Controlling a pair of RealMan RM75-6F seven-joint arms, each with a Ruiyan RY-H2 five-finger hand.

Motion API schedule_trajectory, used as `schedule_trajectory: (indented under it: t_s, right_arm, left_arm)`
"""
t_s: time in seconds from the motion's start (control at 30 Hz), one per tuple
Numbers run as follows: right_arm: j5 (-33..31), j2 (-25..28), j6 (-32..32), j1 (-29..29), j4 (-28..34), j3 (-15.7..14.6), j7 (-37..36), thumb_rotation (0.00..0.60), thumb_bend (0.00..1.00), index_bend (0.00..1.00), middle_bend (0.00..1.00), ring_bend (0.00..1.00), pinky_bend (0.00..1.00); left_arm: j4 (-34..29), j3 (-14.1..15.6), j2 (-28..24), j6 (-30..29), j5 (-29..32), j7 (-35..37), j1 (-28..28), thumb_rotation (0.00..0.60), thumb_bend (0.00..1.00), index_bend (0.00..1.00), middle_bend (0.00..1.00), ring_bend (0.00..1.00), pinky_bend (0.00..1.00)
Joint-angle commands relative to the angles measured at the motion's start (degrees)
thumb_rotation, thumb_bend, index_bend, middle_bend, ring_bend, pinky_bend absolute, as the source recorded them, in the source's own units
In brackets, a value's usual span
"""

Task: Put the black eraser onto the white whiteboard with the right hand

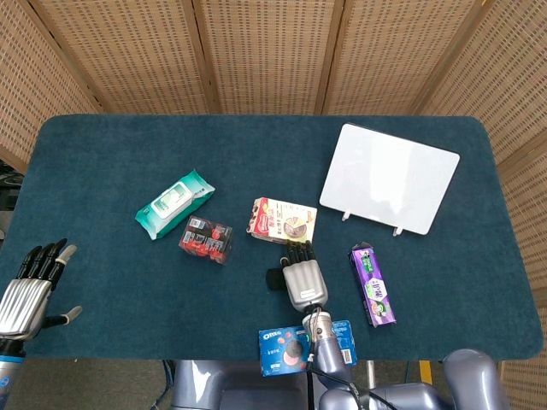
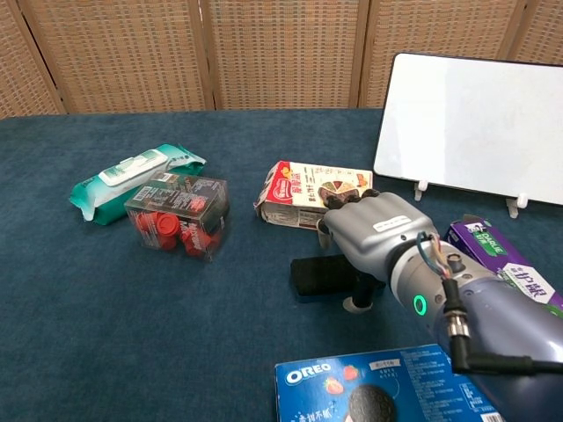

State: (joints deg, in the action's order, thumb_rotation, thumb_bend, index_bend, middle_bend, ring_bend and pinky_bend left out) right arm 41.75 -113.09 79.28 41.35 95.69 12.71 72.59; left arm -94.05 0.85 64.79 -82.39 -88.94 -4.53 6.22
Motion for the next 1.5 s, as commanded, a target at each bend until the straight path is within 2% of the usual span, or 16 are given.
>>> schedule_trajectory:
  t_s: [0.03,0.63,1.5]
  right_arm:
    - [-0.11,-0.26,0.03,0.29,-0.26,0.02,-0.11,0.6,0.31,0.27,0.0,0.0,0.0]
    - [-1.02,-1.6,-0.72,2.19,-3.27,-0.32,-1.4,0.6,0.31,0.29,0.0,0.0,0.0]
    - [0.19,-1.17,0.57,2.79,-3.39,-1.19,-2.24,0.6,0.34,0.4,0.0,0.0,0.0]
  left_arm:
    - [0.02,0.0,-0.02,0.02,0.02,0.03,0.01,0.6,0.14,0.0,0.0,0.0,0.0]
    - [0.06,0.03,-0.26,-0.16,-0.13,0.69,-0.03,0.6,0.14,0.0,0.0,0.0,0.0]
    - [-0.01,0.09,-0.32,-0.24,-0.27,0.78,-0.05,0.6,0.14,0.0,0.0,0.0,0.0]
